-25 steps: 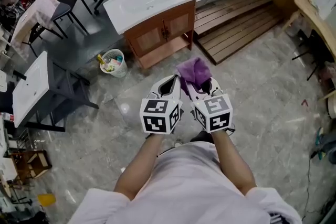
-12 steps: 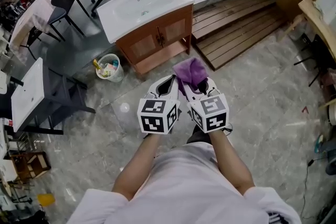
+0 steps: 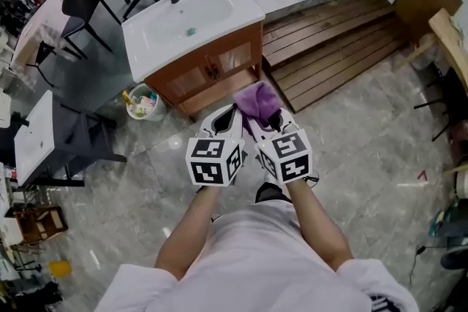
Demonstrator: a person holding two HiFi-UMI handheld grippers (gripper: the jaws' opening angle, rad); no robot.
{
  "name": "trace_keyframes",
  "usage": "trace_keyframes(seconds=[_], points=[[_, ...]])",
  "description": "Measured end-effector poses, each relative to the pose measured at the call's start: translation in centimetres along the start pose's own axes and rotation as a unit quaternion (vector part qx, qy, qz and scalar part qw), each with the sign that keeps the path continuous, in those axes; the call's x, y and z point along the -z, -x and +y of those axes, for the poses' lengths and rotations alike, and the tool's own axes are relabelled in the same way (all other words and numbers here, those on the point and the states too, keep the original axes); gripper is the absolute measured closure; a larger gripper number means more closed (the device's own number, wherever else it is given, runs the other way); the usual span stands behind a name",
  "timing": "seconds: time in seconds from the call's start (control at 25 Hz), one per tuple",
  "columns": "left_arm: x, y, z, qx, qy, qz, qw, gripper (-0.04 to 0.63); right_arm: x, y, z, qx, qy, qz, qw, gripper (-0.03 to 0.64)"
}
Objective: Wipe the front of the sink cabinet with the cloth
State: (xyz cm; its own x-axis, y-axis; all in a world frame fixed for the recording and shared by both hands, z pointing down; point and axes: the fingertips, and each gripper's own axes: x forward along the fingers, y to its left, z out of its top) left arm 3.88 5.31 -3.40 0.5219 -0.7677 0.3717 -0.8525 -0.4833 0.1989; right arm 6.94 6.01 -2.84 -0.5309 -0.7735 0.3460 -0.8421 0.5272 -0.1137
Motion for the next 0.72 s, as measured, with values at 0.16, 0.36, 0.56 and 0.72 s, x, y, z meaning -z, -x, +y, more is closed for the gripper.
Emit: trace_keyframes(seconds=[0.16,0.36,0.56,0.72], points=[[-1.1,-2.9,0.4,-0.026,0.005,0.001,0.9996,0.591,-0.5,-1.9,-2.8,-0.028,0.002,0.009,1.0,0.545],[-1.4,-4.1,3.0,-0.086,0.021,0.0,0.9961,0.591,-1.2,-4.9,-2.8,-0.087,0.021,0.011,0.996,0.545],[-1.1,-2.9,6.3,-0.139,0.041,-0.01,0.9894,0.591,-1.7,-7.9,-0.8,-0.141,0.036,0.011,0.989,0.545],[0.0,-1.3,9.2,-0.178,0.061,-0.011,0.9821,0.591,-1.2,-10.4,2.1,-0.189,0.052,0.016,0.981,0.545]])
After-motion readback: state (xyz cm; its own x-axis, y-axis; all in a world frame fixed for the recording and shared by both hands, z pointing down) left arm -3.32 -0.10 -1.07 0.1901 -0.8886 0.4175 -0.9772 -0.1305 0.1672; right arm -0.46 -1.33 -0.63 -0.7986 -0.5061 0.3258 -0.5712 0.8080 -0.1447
